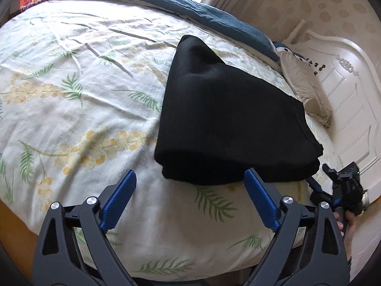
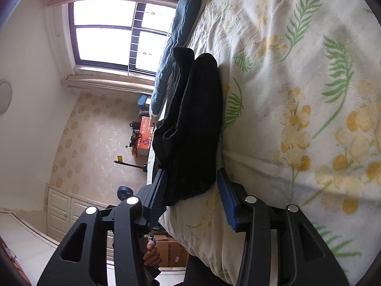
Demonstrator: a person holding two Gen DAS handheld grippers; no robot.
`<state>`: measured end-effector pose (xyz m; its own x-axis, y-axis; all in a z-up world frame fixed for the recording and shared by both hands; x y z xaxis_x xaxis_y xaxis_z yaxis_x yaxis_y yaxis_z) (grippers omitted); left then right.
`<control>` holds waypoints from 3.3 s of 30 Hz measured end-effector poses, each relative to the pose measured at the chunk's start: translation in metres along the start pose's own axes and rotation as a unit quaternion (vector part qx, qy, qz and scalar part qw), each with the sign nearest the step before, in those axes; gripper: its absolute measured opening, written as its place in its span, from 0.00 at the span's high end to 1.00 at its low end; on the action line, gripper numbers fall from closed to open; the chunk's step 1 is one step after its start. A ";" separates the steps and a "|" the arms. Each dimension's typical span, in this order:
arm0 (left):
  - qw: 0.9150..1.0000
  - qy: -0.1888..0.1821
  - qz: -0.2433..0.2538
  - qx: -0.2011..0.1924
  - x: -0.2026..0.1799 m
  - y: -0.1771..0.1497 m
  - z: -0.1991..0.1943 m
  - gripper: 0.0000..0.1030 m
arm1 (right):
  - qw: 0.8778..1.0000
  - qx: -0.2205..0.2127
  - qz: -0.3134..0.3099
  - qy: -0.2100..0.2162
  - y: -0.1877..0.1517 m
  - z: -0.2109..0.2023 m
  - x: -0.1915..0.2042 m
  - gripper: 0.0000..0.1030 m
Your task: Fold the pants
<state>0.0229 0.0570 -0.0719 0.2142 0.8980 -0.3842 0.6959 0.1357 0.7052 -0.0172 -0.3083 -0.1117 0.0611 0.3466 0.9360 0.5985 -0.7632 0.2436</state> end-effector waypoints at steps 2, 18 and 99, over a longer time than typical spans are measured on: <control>1.000 0.009 0.013 -0.002 -0.004 -0.006 -0.004 0.11 | 1.000 -0.002 -0.018 -0.015 -0.003 -0.002 0.003 0.49; 0.996 0.064 0.059 -0.025 -0.027 -0.026 -0.011 0.11 | 0.963 -0.029 -0.194 -0.184 -0.033 0.007 0.033 0.27; 0.988 0.111 0.109 -0.021 -0.030 -0.042 0.008 0.05 | 0.882 -0.054 -0.347 -0.313 -0.061 0.028 0.038 0.14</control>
<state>-0.0074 0.0213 -0.0951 0.1970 0.9768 -0.0845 0.6206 -0.0575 0.7820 -0.0287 -0.2330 -0.0980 0.1593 0.9588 0.2352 0.5881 -0.2835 0.7575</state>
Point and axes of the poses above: each gripper's, at about its wrist camera, not at the fingertips, and z roughly the way its jaws point, x to its left, y to its top, the point moved 6 cm from there along z, roughly the way its jaws point, and after that the axes turned 11 degrees about -x, right-handed, at the moved point
